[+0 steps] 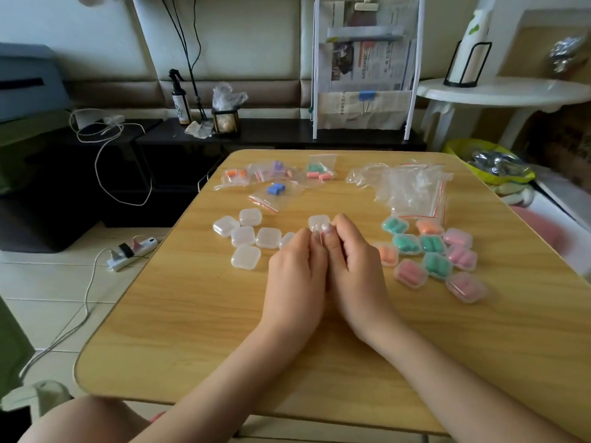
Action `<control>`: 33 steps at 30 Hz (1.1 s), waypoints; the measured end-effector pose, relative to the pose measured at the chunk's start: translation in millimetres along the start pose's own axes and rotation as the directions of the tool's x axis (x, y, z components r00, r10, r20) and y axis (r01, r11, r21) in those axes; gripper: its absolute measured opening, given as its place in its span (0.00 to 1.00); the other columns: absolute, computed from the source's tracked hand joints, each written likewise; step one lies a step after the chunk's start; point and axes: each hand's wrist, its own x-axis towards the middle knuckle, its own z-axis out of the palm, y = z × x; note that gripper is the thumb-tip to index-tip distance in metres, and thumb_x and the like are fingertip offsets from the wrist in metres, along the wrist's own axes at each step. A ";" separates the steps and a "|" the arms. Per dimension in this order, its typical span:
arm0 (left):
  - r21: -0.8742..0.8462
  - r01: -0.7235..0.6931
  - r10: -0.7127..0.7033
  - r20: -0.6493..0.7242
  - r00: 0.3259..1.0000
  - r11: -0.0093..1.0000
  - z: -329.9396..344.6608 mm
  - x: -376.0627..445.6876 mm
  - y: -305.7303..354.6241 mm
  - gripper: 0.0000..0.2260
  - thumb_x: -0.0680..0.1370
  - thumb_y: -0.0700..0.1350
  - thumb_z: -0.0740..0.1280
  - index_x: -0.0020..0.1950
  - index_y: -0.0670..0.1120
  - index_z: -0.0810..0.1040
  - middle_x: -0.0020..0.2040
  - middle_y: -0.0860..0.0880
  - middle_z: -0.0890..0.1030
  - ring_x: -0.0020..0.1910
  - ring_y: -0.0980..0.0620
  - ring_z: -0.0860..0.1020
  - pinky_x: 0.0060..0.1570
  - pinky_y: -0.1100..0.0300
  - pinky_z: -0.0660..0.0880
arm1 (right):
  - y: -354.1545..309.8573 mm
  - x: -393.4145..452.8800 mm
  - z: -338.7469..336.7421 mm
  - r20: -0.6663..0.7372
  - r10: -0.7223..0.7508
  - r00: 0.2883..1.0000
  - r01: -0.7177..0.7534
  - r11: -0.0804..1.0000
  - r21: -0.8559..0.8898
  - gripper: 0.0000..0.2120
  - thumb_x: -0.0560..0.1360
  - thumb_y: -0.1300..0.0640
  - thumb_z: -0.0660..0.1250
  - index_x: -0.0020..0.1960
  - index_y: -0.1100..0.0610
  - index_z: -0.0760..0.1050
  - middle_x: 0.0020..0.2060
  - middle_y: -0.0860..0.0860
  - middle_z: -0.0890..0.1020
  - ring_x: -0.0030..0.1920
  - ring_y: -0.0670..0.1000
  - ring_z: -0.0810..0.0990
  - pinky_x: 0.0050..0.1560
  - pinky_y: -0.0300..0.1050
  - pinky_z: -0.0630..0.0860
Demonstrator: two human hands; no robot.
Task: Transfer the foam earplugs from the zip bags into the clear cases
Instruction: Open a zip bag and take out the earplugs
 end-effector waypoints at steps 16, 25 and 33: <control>-0.024 0.104 -0.106 -0.079 0.991 0.994 -12.3 -2.6 1.8 0.17 0.80 0.47 0.56 0.35 0.38 0.67 0.29 0.40 0.73 0.30 0.43 0.70 0.30 0.53 0.65 | 4.5 0.2 -8.5 0.035 -0.172 0.985 0.175 0.976 -0.130 0.08 0.79 0.57 0.63 0.46 0.53 0.63 0.37 0.46 0.72 0.37 0.46 0.73 0.36 0.44 0.72; 0.046 -0.112 0.113 -0.017 0.993 0.993 -10.9 -4.7 1.9 0.17 0.79 0.50 0.58 0.36 0.40 0.69 0.29 0.47 0.72 0.29 0.49 0.70 0.29 0.61 0.66 | 8.9 0.0 -14.8 0.176 -0.108 0.978 0.166 0.921 -0.353 0.14 0.77 0.59 0.57 0.53 0.58 0.81 0.66 0.53 0.73 0.63 0.49 0.71 0.59 0.41 0.71; -0.091 0.016 -0.023 -0.070 0.997 0.996 -14.2 -4.9 9.6 0.07 0.82 0.46 0.56 0.45 0.50 0.70 0.37 0.52 0.77 0.35 0.54 0.76 0.35 0.61 0.73 | 11.8 8.8 -18.1 -0.024 -0.057 0.998 0.055 0.995 -0.083 0.28 0.77 0.49 0.64 0.74 0.51 0.61 0.64 0.46 0.73 0.63 0.43 0.71 0.59 0.28 0.67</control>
